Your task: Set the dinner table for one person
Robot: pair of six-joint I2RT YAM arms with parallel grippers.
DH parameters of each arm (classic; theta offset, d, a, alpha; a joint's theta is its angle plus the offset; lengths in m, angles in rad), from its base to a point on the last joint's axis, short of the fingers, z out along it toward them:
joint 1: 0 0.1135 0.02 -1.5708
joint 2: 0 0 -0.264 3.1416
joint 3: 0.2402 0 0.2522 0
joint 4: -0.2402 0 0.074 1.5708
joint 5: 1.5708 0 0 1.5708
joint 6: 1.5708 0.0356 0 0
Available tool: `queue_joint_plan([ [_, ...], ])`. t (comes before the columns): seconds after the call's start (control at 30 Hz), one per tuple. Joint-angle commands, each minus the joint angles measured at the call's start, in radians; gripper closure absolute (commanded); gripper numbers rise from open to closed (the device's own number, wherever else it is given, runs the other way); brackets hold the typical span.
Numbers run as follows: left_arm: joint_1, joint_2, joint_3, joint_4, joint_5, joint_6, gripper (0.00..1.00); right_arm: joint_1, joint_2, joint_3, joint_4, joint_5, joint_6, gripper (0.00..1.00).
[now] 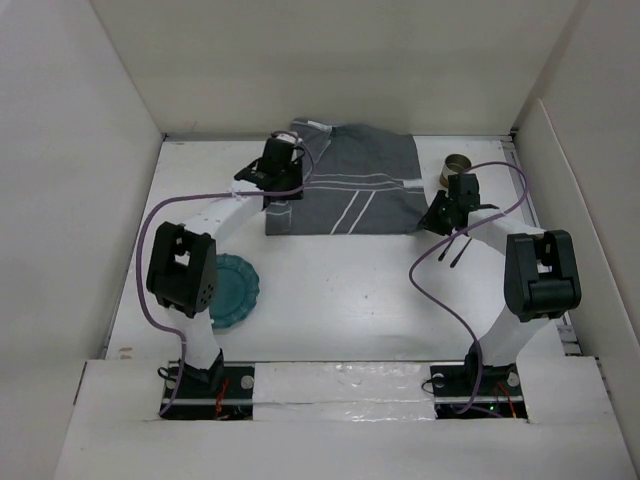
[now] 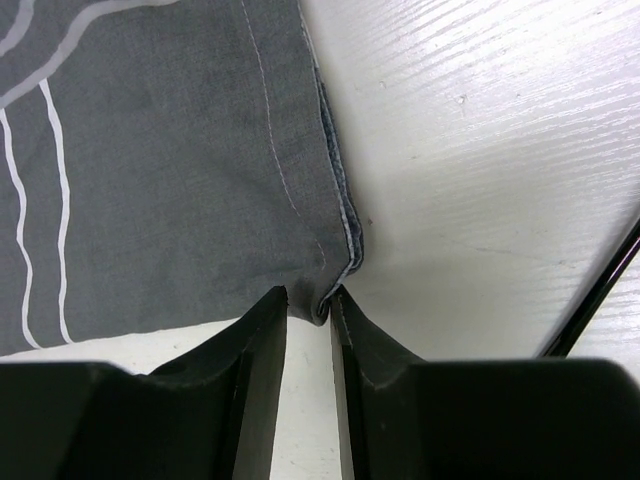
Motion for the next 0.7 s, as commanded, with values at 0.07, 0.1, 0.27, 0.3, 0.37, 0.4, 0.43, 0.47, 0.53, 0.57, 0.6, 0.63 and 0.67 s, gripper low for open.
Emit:
queue_joint_plan([
  [0.07,-0.045,0.060,-0.013,-0.103,-0.093,0.054,0.61,-0.002,-0.007,0.040,0.010,-0.014,-0.011,0.70],
  [0.1,-0.055,0.068,-0.014,-0.106,-0.096,0.061,0.61,-0.002,-0.007,0.042,0.011,-0.016,-0.009,0.70],
  [0.27,-0.073,0.085,-0.033,-0.135,-0.109,0.082,0.60,-0.002,-0.005,0.042,0.013,-0.022,-0.013,0.74],
  [0.3,-0.073,0.090,-0.042,-0.136,-0.106,0.082,0.60,-0.002,-0.005,0.042,0.011,-0.022,-0.014,0.74],
  [0.37,-0.073,0.096,-0.051,-0.136,-0.109,0.076,0.59,-0.002,-0.004,0.043,0.011,-0.022,-0.016,0.74],
  [0.4,-0.073,0.106,-0.059,-0.138,-0.112,0.077,0.59,-0.002,-0.004,0.040,0.011,-0.022,-0.013,0.74],
  [0.43,-0.073,0.113,-0.060,-0.140,-0.109,0.077,0.59,-0.002,-0.004,0.039,0.013,-0.022,-0.013,0.73],
  [0.47,-0.073,0.119,-0.062,-0.143,-0.108,0.076,0.59,-0.002,-0.002,0.037,0.013,-0.022,-0.013,0.73],
  [0.53,-0.073,0.126,-0.074,-0.135,-0.105,0.076,0.59,0.007,-0.001,0.037,0.013,-0.022,-0.011,0.72],
  [0.57,-0.073,0.129,-0.077,-0.130,-0.100,0.076,0.60,0.007,0.001,0.036,0.011,-0.022,-0.011,0.72],
  [0.6,-0.073,0.131,-0.080,-0.130,-0.087,0.076,0.60,0.007,0.001,0.034,0.014,-0.022,-0.011,0.72],
  [0.63,-0.073,0.131,-0.080,-0.133,-0.079,0.076,0.61,0.007,0.002,0.034,0.013,-0.022,-0.011,0.71],
  [0.67,-0.073,0.131,-0.082,-0.133,-0.071,0.076,0.61,0.007,0.002,0.036,0.013,-0.022,-0.013,0.71],
])
